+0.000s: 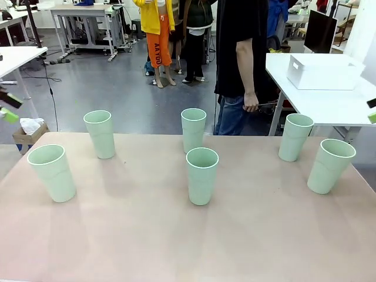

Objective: Stack the cups and store them in the basket.
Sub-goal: Pick up two Reusable plastic cups , one in each hand.

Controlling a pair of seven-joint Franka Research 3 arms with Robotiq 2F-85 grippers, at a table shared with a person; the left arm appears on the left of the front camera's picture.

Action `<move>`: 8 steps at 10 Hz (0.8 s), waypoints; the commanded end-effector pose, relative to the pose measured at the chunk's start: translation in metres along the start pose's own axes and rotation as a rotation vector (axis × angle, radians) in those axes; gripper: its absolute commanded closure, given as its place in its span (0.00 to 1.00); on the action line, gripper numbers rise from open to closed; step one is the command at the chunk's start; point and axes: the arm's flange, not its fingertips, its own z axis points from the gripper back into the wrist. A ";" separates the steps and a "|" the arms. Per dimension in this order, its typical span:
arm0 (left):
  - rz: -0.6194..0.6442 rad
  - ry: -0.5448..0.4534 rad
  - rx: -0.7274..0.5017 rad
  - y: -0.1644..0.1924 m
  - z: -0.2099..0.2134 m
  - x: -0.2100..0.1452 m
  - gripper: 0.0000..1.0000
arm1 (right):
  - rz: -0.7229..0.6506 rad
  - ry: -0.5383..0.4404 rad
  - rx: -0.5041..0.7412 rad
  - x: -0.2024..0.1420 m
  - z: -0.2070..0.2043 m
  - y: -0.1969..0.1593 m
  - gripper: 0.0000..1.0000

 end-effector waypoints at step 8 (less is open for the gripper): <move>-0.014 -0.192 0.022 -0.024 -0.012 -0.078 0.00 | -0.137 -0.241 -0.051 -0.072 0.039 -0.003 0.00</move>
